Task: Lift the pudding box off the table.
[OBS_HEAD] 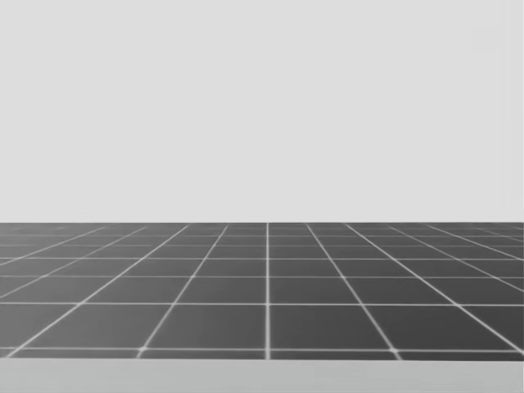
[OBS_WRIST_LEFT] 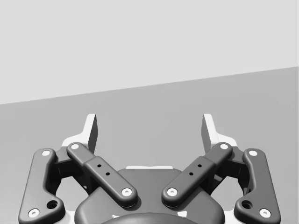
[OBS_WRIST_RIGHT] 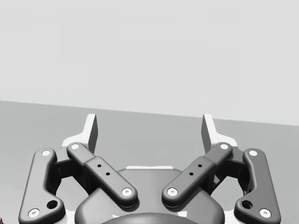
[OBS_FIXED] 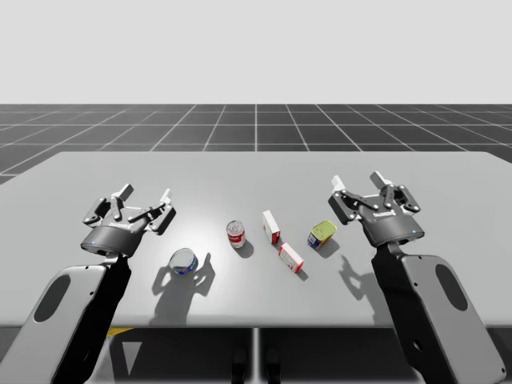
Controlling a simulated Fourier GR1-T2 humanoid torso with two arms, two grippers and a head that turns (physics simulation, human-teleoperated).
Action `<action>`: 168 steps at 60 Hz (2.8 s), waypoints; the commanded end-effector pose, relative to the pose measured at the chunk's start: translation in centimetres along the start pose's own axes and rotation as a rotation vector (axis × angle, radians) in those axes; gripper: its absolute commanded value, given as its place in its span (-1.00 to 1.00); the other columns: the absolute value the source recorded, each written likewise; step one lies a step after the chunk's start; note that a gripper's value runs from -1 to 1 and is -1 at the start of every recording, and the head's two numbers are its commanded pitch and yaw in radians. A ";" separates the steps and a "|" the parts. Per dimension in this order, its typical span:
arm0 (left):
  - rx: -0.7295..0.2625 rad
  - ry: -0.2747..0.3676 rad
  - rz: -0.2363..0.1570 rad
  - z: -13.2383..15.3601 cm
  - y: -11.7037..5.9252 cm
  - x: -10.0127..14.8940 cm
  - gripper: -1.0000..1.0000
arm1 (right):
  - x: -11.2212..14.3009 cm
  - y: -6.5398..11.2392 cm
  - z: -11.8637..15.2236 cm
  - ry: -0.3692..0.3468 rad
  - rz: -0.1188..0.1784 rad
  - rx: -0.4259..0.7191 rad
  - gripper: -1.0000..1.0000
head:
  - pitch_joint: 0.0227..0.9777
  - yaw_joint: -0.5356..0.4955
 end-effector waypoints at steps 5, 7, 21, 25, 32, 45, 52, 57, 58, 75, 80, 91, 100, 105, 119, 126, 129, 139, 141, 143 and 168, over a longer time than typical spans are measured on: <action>0.000 0.000 0.000 0.0 0.0 0.0 -1.00 | 0.4 0.0 0.4 -0.015 0.015 0.009 -1.00 | -0.86 0.07; 0.000 -0.001 -0.001 0.0 0.0 0.0 -1.00 | 0.4 -0.1 0.3 -0.014 0.006 0.012 -1.00 | -0.84 0.06; 0.002 0.001 -0.003 -0.1 0.0 -0.1 -1.00 | 0.0 -0.1 0.0 0.022 -0.003 0.038 -1.00 | -0.47 0.07; 0.002 0.001 -0.005 -0.1 0.0 -0.1 -1.00 | 0.0 -0.1 -0.1 0.023 -0.006 0.039 -1.00 | -0.34 0.06; 0.001 0.002 -0.010 -0.1 0.1 -0.2 -1.00 | 0.0 -0.1 -0.2 0.026 -0.009 0.035 -1.00 | -0.11 0.05; -0.004 0.004 -0.012 -0.1 0.1 -0.2 -1.00 | -0.3 -0.3 -0.4 0.040 -0.021 0.042 -1.00 | 0.24 -0.02; -0.006 0.003 -0.015 -0.2 0.1 -0.2 -1.00 | -0.3 -0.5 -0.4 0.043 -0.034 0.043 -1.00 | 0.39 -0.06; -0.008 0.001 -0.019 -0.1 0.0 -0.2 -1.00 | -0.3 -0.5 -0.4 0.042 -0.034 0.043 -1.00 | 0.49 -0.08; -0.009 0.000 -0.020 -0.1 0.0 -0.2 -1.00 | -0.3 -0.5 -0.5 0.043 -0.034 0.044 -1.00 | 0.51 -0.08; -0.011 -0.005 -0.023 -0.1 -0.2 -0.1 -1.00 | 0.0 -0.3 -0.4 0.040 -0.041 0.050 -1.00 | 0.54 -0.10; -0.013 -0.006 -0.020 0.0 -0.2 0.0 -1.00 | 0.6 -0.1 0.0 0.040 -0.056 0.050 -1.00 | 0.54 -0.10; -0.018 -0.007 -0.019 0.0 -0.3 0.1 -1.00 | 2.1 2.7 1.5 0.107 -0.065 0.131 -1.00 | 0.53 -0.09; -0.015 -0.001 -0.021 0.0 -0.3 0.0 -1.00 | 3.3 4.2 2.9 0.146 -0.087 0.194 -1.00 | 0.53 -0.08; -0.017 -0.001 -0.024 0.0 -0.4 0.0 -1.00 | 3.7 5.0 3.5 0.176 -0.066 0.230 -1.00 | 0.53 -0.08; -0.019 0.004 -0.025 0.0 -0.5 -0.1 -1.00 | 3.0 7.7 4.7 0.273 0.000 0.288 -1.00 | 0.54 -0.08; -0.022 0.003 -0.025 -0.1 -0.5 -0.2 -1.00 | 1.6 9.0 4.4 0.331 0.030 0.312 -1.00 | 0.55 -0.09; -0.023 0.004 -0.026 -0.1 -0.5 -0.2 -1.00 | 1.2 9.3 4.2 0.347 0.039 0.311 -1.00 | 0.55 -0.09; -0.027 0.010 -0.032 -0.1 -0.6 -0.3 -1.00 | -0.6 10.1 3.3 0.414 0.075 0.314 -1.00 | 0.55 -0.10; -0.027 0.011 -0.031 -0.1 -0.6 -0.3 -1.00 | -0.8 10.2 3.2 0.423 0.077 0.317 -1.00 | 0.55 -0.10; -0.028 0.011 -0.032 -0.1 -0.6 -0.3 -1.00 | -1.1 10.4 3.0 0.434 0.084 0.322 -1.00 | 0.55 -0.10; -0.031 0.011 -0.033 -0.1 -0.7 -0.3 -1.00 | -3.3 13.2 0.7 0.529 0.112 0.354 -1.00 | 0.55 -0.10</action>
